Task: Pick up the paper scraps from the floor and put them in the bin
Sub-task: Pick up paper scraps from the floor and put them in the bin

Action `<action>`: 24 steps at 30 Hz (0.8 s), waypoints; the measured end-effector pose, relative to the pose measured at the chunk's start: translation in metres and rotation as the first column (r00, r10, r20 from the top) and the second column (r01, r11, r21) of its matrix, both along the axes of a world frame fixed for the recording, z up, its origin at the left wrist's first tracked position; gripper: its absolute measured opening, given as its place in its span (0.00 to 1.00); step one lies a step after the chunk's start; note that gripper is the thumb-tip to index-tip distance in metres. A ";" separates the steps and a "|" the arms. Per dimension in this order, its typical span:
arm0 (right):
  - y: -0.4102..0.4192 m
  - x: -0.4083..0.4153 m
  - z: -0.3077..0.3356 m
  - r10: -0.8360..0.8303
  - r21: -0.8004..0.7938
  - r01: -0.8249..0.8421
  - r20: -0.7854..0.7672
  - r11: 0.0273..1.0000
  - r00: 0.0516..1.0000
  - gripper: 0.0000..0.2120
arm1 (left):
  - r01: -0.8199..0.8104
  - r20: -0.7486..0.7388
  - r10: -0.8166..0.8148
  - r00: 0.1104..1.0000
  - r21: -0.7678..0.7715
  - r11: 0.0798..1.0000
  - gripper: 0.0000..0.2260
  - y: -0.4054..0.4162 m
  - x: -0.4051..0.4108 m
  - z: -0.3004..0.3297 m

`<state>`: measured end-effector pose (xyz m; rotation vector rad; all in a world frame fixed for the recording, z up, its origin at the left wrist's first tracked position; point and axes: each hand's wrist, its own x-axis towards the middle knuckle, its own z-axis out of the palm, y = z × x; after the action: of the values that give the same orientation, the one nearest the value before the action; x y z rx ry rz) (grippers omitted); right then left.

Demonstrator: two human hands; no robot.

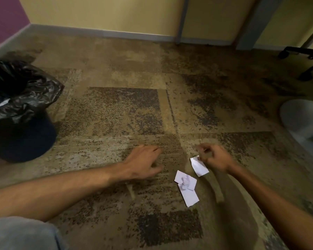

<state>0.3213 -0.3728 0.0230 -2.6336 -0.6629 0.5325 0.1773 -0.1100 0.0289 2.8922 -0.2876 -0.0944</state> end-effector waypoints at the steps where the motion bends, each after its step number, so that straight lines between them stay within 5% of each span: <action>1: -0.001 -0.001 -0.004 0.001 -0.009 -0.001 -0.015 1.000 1.000 0.21 | -0.001 -0.011 0.001 1.000 -0.010 1.000 0.28 0.000 0.002 -0.003; 12: -0.021 0.004 -0.042 0.067 -0.043 -0.068 -0.033 0.997 0.997 0.28 | 0.093 -0.108 -0.099 0.989 -0.055 0.994 0.29 -0.038 0.020 -0.029; 20: -0.014 0.011 -0.053 0.213 -0.273 -0.208 -0.009 0.939 0.977 0.31 | 0.130 -0.233 -0.141 0.962 -0.062 0.990 0.42 -0.069 0.035 -0.053; 24: -0.012 0.009 -0.052 0.199 -0.257 -0.199 -0.028 0.945 0.980 0.31 | 0.223 -0.227 -0.224 0.948 -0.027 0.974 0.38 -0.079 0.040 -0.061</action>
<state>0.3305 -0.3849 -0.0292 -2.8224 -0.9231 0.7244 0.2172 -0.1885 -0.0320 2.7998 -0.5698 -0.4625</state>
